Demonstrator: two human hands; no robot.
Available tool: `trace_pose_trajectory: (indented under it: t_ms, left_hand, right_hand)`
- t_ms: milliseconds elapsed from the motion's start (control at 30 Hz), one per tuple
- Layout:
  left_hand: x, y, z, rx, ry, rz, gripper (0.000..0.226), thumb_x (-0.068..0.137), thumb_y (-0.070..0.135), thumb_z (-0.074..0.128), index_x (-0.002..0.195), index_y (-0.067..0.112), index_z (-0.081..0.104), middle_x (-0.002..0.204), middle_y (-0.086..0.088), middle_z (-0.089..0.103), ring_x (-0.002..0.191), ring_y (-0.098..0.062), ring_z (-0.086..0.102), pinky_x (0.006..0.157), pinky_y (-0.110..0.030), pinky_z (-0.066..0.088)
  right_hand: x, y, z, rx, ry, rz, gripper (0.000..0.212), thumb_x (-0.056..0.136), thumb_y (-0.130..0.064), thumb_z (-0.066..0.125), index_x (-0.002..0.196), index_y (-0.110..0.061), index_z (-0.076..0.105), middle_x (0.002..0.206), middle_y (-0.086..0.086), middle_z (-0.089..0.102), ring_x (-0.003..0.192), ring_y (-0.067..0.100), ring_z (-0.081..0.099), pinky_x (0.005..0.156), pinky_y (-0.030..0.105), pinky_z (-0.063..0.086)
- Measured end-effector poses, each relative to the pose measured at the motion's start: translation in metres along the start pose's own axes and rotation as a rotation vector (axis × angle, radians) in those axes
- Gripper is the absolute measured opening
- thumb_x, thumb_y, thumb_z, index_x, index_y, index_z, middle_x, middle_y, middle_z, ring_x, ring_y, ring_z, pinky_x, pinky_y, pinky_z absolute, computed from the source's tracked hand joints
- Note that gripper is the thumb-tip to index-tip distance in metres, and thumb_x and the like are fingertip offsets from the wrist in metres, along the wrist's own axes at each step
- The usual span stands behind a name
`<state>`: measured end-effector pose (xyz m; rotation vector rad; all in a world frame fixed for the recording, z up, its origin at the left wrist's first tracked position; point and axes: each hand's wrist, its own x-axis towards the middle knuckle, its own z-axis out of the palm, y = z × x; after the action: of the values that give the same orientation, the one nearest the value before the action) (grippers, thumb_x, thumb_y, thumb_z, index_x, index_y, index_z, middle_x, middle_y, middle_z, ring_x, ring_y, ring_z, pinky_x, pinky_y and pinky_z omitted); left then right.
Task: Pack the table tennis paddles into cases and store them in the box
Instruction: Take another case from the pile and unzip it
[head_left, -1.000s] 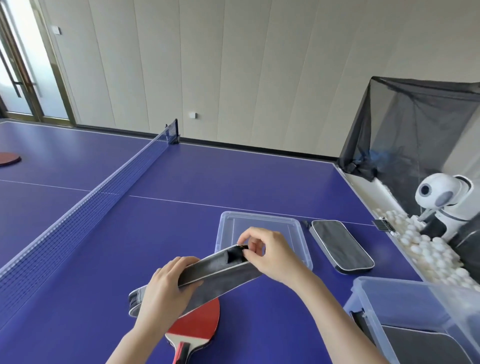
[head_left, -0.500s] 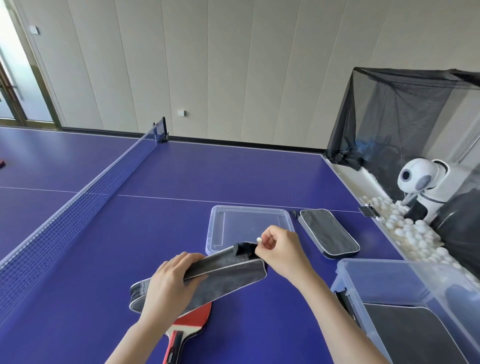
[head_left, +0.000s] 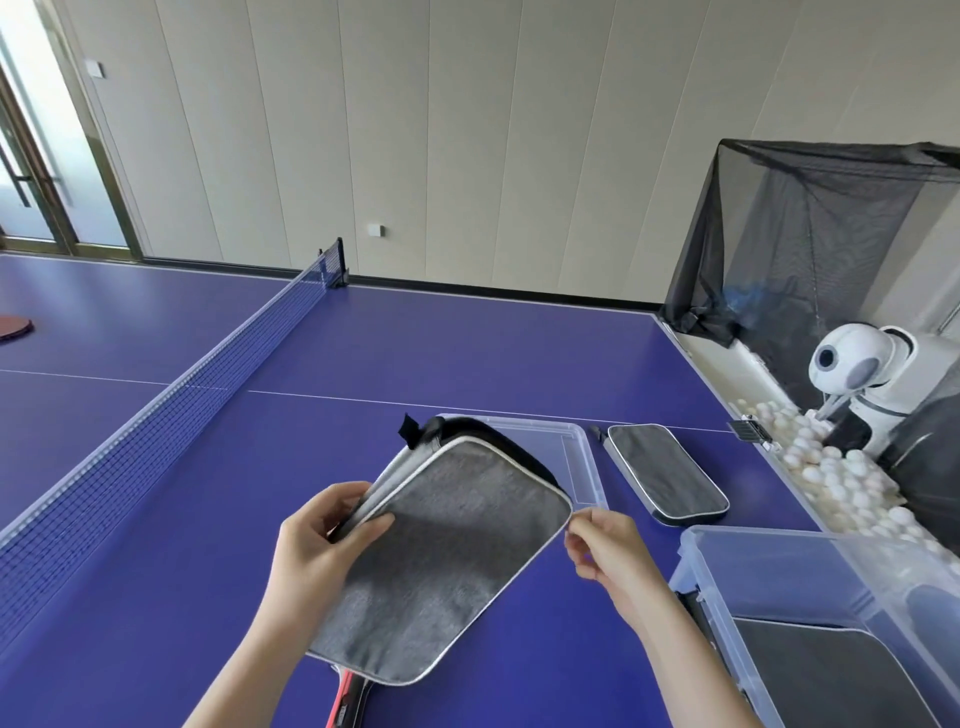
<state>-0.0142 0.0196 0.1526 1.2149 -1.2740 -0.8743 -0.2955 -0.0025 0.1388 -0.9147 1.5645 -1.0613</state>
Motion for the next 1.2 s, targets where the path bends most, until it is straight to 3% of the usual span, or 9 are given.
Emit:
trace_pose_trajectory:
  t_ms: [133, 200, 300, 433, 533, 767, 1000, 1100, 1200]
  left_hand:
    - [0.004, 0.003, 0.01, -0.244, 0.087, -0.089, 0.018, 0.073, 0.013, 0.076, 0.09, 0.016, 0.07, 0.081, 0.002, 0.072, 0.075, -0.014, 0.062, 0.069, -0.026, 0.049]
    - [0.009, 0.008, 0.013, -0.396, 0.154, -0.153, 0.023, 0.071, 0.022, 0.075, 0.093, 0.016, 0.068, 0.086, 0.0, 0.072, 0.075, -0.015, 0.066, 0.066, -0.028, 0.054]
    - [0.017, 0.015, 0.012, -0.559, 0.22, -0.212, 0.01, 0.084, 0.016, 0.067, 0.095, 0.015, 0.065, 0.088, 0.0, 0.071, 0.072, -0.012, 0.069, 0.06, -0.028, 0.057]
    - [0.024, 0.015, 0.016, -0.609, 0.279, -0.241, 0.011, 0.087, 0.015, 0.065, 0.098, 0.014, 0.064, 0.089, 0.0, 0.07, 0.072, -0.011, 0.068, 0.061, -0.028, 0.058]
    - [0.028, 0.014, 0.021, -0.657, 0.32, -0.281, 0.015, 0.087, 0.017, 0.065, 0.101, 0.014, 0.063, 0.093, -0.002, 0.068, 0.08, -0.016, 0.065, 0.074, -0.035, 0.054]
    - [0.037, 0.009, 0.035, -0.804, 0.377, -0.379, 0.024, 0.088, 0.018, 0.064, 0.111, 0.014, 0.062, 0.108, -0.007, 0.066, 0.093, -0.021, 0.064, 0.088, -0.041, 0.053]
    - [0.046, -0.004, 0.049, -0.88, 0.416, -0.487, 0.018, 0.086, 0.024, 0.068, 0.103, 0.019, 0.065, 0.117, -0.003, 0.066, 0.107, -0.022, 0.063, 0.093, -0.042, 0.051]
    - [0.047, -0.011, 0.051, -0.898, 0.434, -0.535, 0.035, 0.085, 0.026, 0.068, 0.118, 0.014, 0.063, 0.123, -0.004, 0.066, 0.112, -0.023, 0.063, 0.098, -0.046, 0.048]
    - [0.044, -0.019, 0.053, -0.916, 0.451, -0.578, 0.041, 0.086, 0.024, 0.068, 0.124, 0.012, 0.059, 0.124, -0.008, 0.065, 0.112, -0.026, 0.063, 0.097, -0.049, 0.048]
  right_hand:
    - [-0.008, 0.01, 0.017, 0.119, -0.117, 0.096, 0.016, 0.087, -0.001, 0.053, 0.072, -0.004, 0.059, 0.059, 0.006, 0.051, 0.049, 0.013, 0.041, 0.046, 0.022, 0.027]
    - [-0.012, 0.017, 0.027, 0.138, -0.14, 0.122, 0.014, 0.087, 0.0, 0.054, 0.076, -0.002, 0.062, 0.058, 0.006, 0.05, 0.047, 0.013, 0.04, 0.045, 0.022, 0.024]
    - [-0.02, 0.027, 0.04, 0.149, -0.094, 0.14, 0.016, 0.086, 0.001, 0.053, 0.074, 0.0, 0.063, 0.055, 0.006, 0.049, 0.046, 0.013, 0.038, 0.042, 0.022, 0.023]
    - [-0.027, 0.031, 0.049, 0.099, -0.006, 0.086, 0.017, 0.084, 0.0, 0.052, 0.069, -0.001, 0.059, 0.055, 0.007, 0.049, 0.042, 0.012, 0.035, 0.045, 0.024, 0.027]
    - [-0.03, 0.033, 0.051, 0.117, 0.034, 0.069, 0.019, 0.086, -0.001, 0.053, 0.068, -0.001, 0.058, 0.053, 0.006, 0.051, 0.043, 0.012, 0.037, 0.043, 0.024, 0.027]
    - [-0.038, 0.032, 0.057, 0.337, 0.123, 0.088, 0.017, 0.083, 0.003, 0.055, 0.067, -0.002, 0.058, 0.052, 0.004, 0.052, 0.049, 0.016, 0.04, 0.051, 0.029, 0.031]
    - [-0.046, 0.028, 0.067, 0.381, 0.136, 0.032, 0.021, 0.084, 0.001, 0.055, 0.063, -0.002, 0.057, 0.053, 0.005, 0.051, 0.043, 0.014, 0.037, 0.055, 0.03, 0.037]
    - [-0.046, 0.03, 0.066, 0.212, 0.111, -0.093, 0.022, 0.087, -0.003, 0.053, 0.065, -0.004, 0.054, 0.051, 0.002, 0.05, 0.041, 0.012, 0.036, 0.046, 0.022, 0.032]
    - [-0.035, 0.041, 0.059, -0.177, 0.14, -0.343, 0.029, 0.092, -0.01, 0.052, 0.063, -0.013, 0.048, 0.052, 0.0, 0.049, 0.045, 0.008, 0.04, 0.048, 0.022, 0.033]
